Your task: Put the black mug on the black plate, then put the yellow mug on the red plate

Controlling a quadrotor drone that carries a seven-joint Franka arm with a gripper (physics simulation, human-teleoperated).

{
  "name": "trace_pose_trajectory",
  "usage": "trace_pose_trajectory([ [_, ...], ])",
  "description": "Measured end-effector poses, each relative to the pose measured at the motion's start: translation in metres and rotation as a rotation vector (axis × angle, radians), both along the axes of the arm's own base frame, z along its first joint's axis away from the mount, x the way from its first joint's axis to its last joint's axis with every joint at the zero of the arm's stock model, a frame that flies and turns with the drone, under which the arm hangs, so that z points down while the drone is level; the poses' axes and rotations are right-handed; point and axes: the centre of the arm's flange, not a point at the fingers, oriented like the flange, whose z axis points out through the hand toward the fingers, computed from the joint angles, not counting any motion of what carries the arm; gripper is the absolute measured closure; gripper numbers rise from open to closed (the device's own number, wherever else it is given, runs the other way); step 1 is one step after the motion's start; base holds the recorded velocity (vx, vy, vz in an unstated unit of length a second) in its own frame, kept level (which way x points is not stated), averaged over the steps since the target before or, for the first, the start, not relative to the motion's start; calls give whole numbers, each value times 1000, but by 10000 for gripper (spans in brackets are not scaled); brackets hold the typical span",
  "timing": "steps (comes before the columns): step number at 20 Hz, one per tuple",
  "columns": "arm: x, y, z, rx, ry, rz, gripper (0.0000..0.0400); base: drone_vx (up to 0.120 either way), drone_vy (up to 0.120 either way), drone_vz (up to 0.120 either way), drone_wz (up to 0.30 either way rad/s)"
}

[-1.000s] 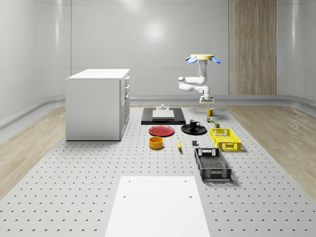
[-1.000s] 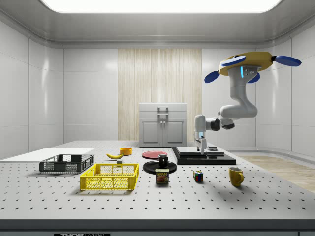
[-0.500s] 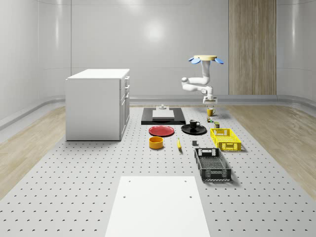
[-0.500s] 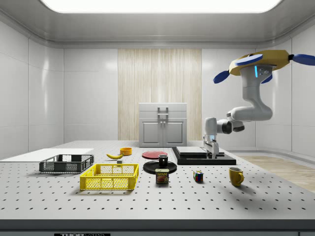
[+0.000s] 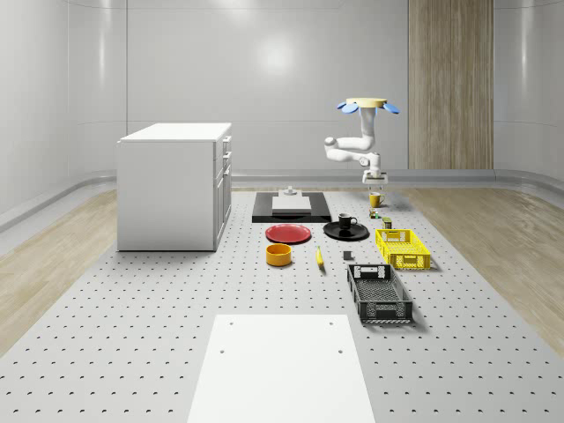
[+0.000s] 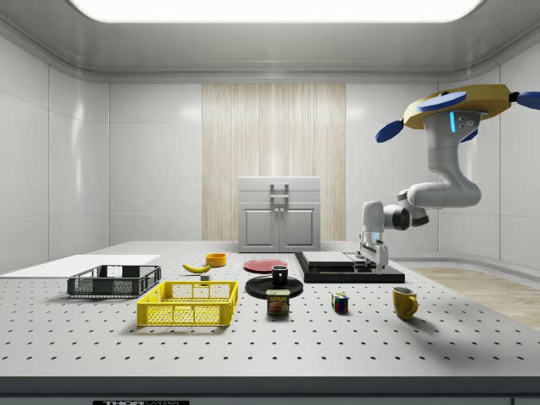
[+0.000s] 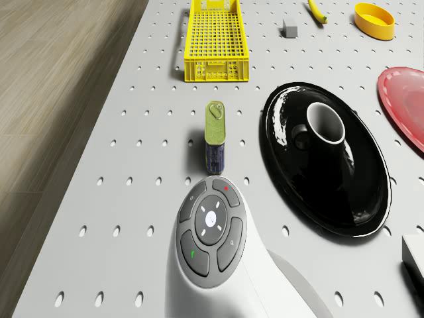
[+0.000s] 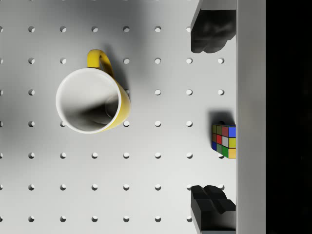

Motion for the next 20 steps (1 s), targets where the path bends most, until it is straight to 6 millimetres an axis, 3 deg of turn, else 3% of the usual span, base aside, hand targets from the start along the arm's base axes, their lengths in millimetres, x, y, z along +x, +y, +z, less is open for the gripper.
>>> trace_pose_trajectory([
  [12,0,0,0,0,0,0,0,-120,-13,0,0],
  [17,0,0,0,0,0,0,0,-120,0,-120,0],
  [20,0,0,0,0,0,0,0,-93,0,-27,0],
])
